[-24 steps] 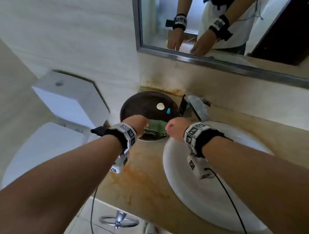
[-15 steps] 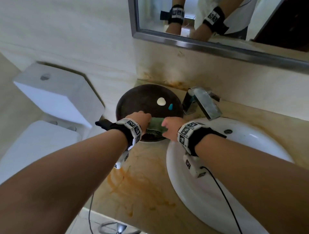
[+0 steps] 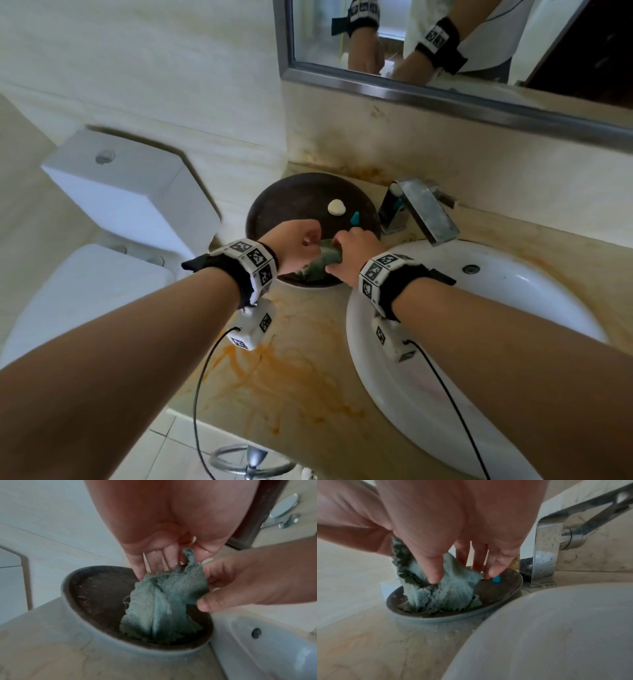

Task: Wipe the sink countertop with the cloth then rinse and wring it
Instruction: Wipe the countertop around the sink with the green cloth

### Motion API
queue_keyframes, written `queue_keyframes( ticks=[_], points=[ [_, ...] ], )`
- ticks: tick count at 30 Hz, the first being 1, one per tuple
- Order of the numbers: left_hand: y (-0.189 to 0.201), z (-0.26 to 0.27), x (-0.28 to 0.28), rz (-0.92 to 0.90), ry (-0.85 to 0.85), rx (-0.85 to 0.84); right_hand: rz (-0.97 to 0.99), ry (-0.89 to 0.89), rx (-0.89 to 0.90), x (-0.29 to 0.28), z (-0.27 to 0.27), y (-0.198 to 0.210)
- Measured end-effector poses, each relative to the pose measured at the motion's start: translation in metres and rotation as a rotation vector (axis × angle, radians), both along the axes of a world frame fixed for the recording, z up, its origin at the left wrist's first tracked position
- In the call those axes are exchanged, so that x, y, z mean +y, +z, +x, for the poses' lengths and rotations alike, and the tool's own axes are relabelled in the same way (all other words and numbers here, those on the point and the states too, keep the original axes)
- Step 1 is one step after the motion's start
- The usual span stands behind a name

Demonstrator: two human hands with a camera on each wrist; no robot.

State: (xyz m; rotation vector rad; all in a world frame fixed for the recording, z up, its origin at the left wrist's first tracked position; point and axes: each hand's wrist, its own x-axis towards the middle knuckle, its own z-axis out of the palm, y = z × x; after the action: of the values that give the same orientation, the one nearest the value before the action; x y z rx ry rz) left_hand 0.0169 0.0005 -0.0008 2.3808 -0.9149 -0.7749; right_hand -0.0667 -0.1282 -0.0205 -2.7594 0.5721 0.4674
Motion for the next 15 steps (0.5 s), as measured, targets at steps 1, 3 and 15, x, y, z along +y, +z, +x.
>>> queue_keyframes(
  ticks=[1, 3, 15],
  points=[
    [0.006, -0.003, 0.002, -0.045, 0.021, 0.016, 0.021, -0.003, -0.037, 0.001, -0.002, 0.005],
    [0.019, -0.010, 0.008, -0.131, 0.073, 0.016, 0.075, -0.026, -0.113, 0.002, -0.009, 0.017],
    [0.080, -0.065, 0.067, -0.182, 0.101, -0.437, 0.099, 0.134, -0.402, 0.023, -0.072, 0.079]
  ],
)
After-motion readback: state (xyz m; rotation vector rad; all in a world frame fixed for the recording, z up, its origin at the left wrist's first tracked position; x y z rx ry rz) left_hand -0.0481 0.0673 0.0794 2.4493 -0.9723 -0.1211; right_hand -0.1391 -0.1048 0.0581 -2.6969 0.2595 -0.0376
